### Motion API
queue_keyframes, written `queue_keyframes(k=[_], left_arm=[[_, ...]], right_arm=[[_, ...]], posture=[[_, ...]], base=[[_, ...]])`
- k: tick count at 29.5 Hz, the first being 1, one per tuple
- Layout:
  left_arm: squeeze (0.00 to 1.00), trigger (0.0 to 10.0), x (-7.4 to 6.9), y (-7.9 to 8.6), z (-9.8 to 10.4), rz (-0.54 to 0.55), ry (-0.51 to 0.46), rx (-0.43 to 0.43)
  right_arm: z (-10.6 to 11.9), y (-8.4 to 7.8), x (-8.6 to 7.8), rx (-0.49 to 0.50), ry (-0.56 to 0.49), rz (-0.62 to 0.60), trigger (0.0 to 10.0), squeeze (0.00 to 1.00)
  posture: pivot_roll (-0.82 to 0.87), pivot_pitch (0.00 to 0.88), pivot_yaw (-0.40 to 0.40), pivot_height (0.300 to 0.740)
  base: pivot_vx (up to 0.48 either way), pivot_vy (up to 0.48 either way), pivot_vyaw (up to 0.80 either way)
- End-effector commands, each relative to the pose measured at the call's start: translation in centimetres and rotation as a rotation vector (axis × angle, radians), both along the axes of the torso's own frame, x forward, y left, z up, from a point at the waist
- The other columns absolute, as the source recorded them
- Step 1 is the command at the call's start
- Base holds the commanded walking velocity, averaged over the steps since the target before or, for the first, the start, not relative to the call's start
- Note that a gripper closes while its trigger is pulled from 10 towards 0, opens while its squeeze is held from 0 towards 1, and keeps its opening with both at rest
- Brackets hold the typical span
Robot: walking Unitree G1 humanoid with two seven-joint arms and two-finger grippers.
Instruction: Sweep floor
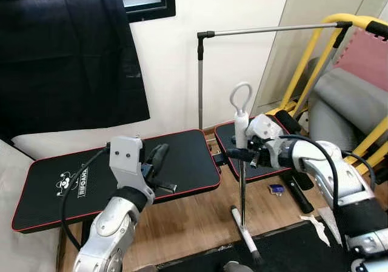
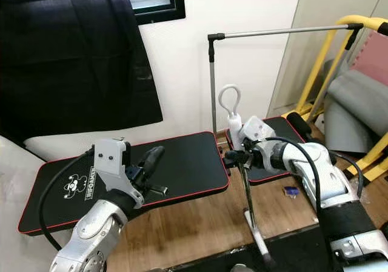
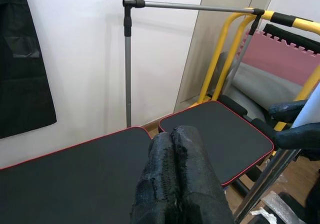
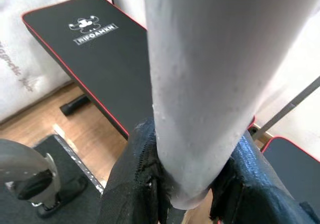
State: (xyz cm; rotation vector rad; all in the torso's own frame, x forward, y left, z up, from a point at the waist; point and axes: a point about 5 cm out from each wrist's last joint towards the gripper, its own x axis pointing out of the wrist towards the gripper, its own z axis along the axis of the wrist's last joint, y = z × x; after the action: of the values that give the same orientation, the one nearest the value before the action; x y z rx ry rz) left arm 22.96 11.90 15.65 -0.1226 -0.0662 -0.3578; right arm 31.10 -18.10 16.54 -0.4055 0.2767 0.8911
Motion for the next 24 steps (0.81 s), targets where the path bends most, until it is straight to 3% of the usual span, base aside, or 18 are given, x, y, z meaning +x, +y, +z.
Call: queue_keyframes(k=[1,5,9,17,24], left_arm=[[0.00,10.0,0.0,-0.2,-0.2,-0.046,-0.003,0.016],[0.00,10.0,0.0,-0.1,-0.1,-0.040,-0.008,0.019],[0.00,10.0,0.3,0.1,0.2,-0.022,-0.019,0.031],[0.00,10.0,0.4,0.1,0.3,-0.025,-0.023,0.042],[0.00,10.0,0.5,0.1,0.3,-0.024,-0.026,0.044]], right_arm=[[1.4,-0.3,0.0,0.024,-0.053,-0.009,10.0,0.00],[1.8,-0.7,0.9,0.039,-0.083,-0.108,10.0,0.00],[1.7,-0.1,1.1,0.104,-0.062,-0.165,10.0,0.00],[1.0,1.2,0.4,0.108,-0.024,-0.177,10.0,0.00],[1.5,1.0,1.4,0.141,-0.089,-0.302,10.0,0.00]], posture=[[-0.06,0.046,-0.024,0.740],[-0.06,0.046,-0.027,0.740],[-0.06,0.046,-0.029,0.740],[-0.07,0.044,-0.028,0.740],[-0.07,0.042,-0.031,0.740]], base=[[0.000,0.000,0.00],[0.000,0.000,0.00],[0.000,0.000,-0.80],[0.000,0.000,-0.80],[0.000,0.000,-0.80]])
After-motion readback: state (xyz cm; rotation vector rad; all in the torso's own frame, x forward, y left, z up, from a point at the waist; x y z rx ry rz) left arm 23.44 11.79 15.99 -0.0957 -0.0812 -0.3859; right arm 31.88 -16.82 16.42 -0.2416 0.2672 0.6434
